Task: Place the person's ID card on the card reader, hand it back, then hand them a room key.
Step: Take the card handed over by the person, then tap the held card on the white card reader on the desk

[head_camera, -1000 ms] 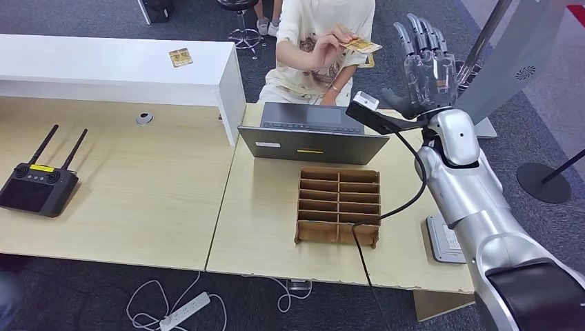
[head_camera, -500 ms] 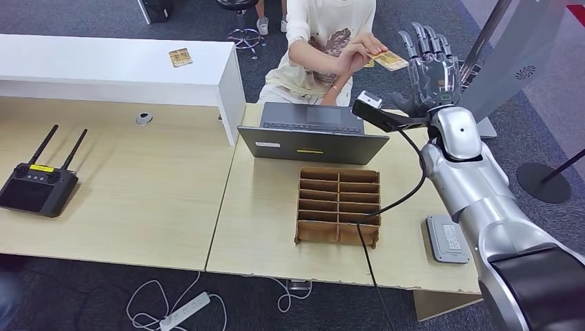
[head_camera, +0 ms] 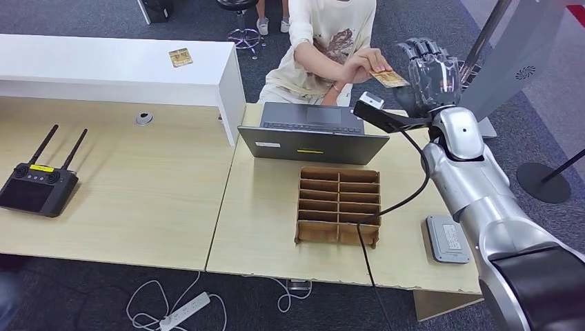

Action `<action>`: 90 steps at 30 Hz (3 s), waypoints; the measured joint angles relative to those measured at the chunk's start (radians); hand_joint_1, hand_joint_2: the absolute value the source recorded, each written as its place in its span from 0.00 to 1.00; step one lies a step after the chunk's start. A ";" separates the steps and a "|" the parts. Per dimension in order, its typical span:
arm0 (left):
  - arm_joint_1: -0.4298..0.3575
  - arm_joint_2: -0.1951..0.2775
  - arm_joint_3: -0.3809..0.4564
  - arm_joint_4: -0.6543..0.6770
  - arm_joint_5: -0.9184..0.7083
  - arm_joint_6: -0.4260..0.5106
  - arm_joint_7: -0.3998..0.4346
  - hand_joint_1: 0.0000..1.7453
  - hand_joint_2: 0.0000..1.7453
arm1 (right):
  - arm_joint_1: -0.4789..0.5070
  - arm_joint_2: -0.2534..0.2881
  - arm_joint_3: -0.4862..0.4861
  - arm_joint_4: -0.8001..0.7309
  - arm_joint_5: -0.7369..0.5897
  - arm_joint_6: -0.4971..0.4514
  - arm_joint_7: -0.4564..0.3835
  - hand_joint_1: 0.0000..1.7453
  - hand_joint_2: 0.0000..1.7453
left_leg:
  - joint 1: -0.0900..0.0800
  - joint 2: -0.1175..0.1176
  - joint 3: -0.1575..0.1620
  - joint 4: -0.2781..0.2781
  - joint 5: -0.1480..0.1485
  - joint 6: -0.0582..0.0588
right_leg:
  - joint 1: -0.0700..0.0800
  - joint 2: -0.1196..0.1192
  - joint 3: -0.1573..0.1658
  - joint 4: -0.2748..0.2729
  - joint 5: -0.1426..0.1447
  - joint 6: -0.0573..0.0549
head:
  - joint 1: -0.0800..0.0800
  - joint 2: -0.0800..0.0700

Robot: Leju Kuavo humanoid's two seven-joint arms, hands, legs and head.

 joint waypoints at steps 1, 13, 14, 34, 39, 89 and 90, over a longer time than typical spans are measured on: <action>0.000 0.000 0.000 0.000 0.000 0.000 0.000 0.00 0.00 | 0.000 0.001 -0.003 0.001 -0.002 0.000 -0.003 1.00 1.00 | 0.000 0.000 0.000 0.000 0.000 0.000 | 0.000 0.000 0.000 0.000 0.000 0.000 | 0.000 0.000; 0.000 0.000 0.017 0.000 -0.005 -0.001 0.002 0.00 0.00 | -0.018 0.004 -0.037 0.004 -0.026 -0.003 -0.036 1.00 1.00 | 0.000 0.000 0.000 0.000 0.000 0.000 | 0.000 0.000 0.000 0.000 0.000 0.000 | 0.000 0.000; 0.000 0.000 0.018 0.000 -0.006 -0.001 0.003 0.00 0.00 | -0.018 0.004 -0.039 0.004 -0.031 -0.004 -0.041 1.00 1.00 | 0.000 0.000 0.000 0.000 0.000 0.000 | 0.000 0.000 0.000 0.000 0.000 0.000 | 0.000 0.000; -0.002 -0.021 0.070 0.000 0.001 0.026 0.020 0.00 0.00 | 0.164 -0.021 -0.211 -0.288 -0.639 0.258 -0.255 1.00 1.00 | 0.000 -0.001 0.006 0.002 0.000 0.000 | 0.000 -0.001 -0.001 0.000 0.000 0.000 | 0.000 0.000; -0.002 -0.022 0.085 0.000 0.001 0.025 0.019 0.00 0.00 | 0.271 -0.079 -0.257 -0.409 -0.831 0.423 -0.265 1.00 1.00 | 0.000 -0.002 0.005 0.002 0.000 0.001 | 0.000 -0.002 -0.001 0.000 0.001 0.000 | 0.000 0.000; -0.002 -0.024 0.123 0.000 -0.055 0.013 0.024 0.00 0.00 | 0.624 -0.481 -0.474 -0.281 -1.119 0.993 -0.108 1.00 1.00 | -0.001 -0.004 0.002 0.003 0.000 0.002 | 0.000 -0.004 -0.002 -0.001 0.001 0.002 | 0.000 0.000; -0.002 -0.024 0.123 0.000 -0.055 0.013 0.024 0.00 0.00 | 0.621 -0.487 -0.469 -0.263 -1.112 0.994 -0.112 1.00 1.00 | -0.001 -0.004 0.002 0.003 0.000 0.002 | 0.000 -0.004 -0.002 -0.001 0.001 0.002 | 0.000 0.000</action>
